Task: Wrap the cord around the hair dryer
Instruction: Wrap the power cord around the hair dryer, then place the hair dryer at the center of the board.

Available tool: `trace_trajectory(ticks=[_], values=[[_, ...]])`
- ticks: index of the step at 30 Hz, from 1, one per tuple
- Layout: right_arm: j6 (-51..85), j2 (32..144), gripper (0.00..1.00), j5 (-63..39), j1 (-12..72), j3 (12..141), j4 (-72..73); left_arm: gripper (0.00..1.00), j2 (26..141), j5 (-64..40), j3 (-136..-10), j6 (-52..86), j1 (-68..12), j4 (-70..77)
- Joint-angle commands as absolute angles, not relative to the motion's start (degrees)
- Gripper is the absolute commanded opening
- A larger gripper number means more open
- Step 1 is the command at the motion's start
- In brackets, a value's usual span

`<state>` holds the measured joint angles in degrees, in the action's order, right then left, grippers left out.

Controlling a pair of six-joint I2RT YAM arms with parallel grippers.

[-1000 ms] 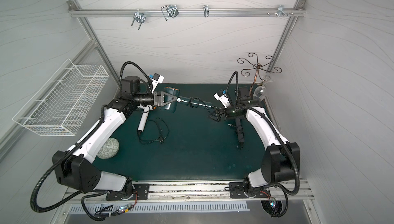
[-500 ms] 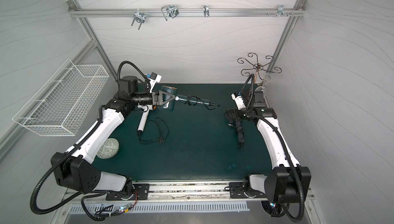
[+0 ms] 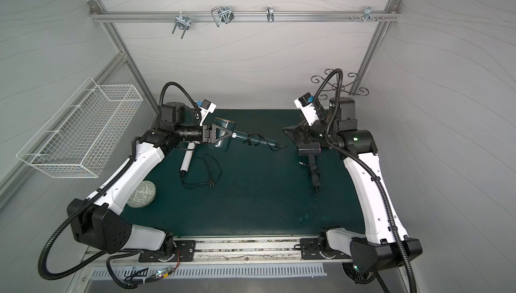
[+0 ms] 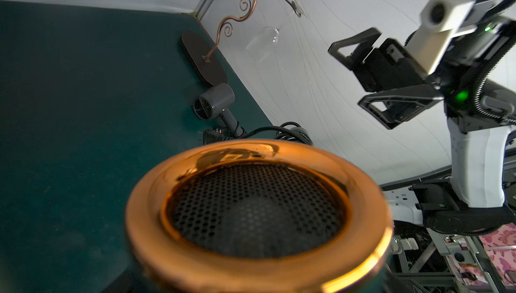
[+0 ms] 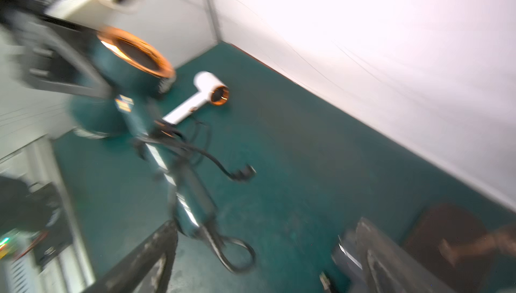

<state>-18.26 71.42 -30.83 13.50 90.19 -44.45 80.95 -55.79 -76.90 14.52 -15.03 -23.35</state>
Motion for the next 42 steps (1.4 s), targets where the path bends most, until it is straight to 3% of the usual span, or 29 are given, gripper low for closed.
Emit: trace_trajectory(ticks=[1,8,31,42], values=[[-23.55,76.65,0.99,-40.41,17.7,94.17,-50.56,0.0,79.19,-57.44,-80.42,10.93,-16.15,-22.69],[-27.37,84.55,0.99,-50.91,21.88,98.26,-56.03,0.0,78.36,-58.49,-81.25,10.33,-16.5,-23.64],[-29.11,90.83,0.99,-51.85,29.92,91.44,-60.06,0.0,78.91,-58.54,-82.84,10.02,-16.61,-23.31],[-29.12,94.0,0.68,-54.05,30.85,91.83,-61.91,0.0,79.19,-58.96,-83.58,11.25,-16.61,-21.99]])
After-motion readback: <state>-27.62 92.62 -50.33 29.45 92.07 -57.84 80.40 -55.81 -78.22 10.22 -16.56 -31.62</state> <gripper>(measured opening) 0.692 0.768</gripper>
